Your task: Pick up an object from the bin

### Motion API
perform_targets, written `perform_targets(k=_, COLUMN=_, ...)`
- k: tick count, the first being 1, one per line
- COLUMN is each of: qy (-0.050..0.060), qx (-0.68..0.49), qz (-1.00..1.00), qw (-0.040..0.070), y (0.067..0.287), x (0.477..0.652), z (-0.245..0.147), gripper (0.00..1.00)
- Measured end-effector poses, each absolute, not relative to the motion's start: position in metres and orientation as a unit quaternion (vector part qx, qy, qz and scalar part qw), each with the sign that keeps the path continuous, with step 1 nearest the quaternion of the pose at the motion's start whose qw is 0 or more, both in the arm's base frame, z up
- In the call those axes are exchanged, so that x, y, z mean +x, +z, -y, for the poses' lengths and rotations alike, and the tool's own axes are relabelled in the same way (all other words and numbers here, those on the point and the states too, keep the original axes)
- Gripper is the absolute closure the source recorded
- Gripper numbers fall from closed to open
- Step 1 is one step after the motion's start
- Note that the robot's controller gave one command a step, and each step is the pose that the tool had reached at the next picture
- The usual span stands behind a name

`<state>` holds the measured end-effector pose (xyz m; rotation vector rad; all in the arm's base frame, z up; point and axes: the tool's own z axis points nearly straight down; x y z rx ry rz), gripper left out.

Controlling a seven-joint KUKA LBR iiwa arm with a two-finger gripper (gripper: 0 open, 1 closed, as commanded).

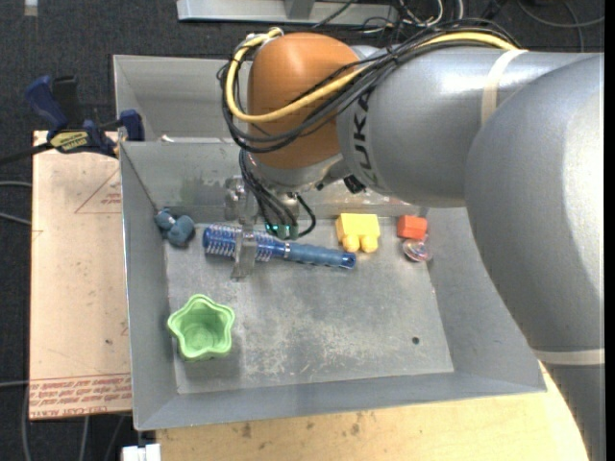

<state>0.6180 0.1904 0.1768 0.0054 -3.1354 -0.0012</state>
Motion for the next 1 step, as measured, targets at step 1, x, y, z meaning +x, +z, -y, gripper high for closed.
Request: perform_targets(k=1, qy=0.000, qx=0.016, qz=1.000, qw=0.001, y=0.0656, x=0.6484, z=-0.1539, gripper=0.00)
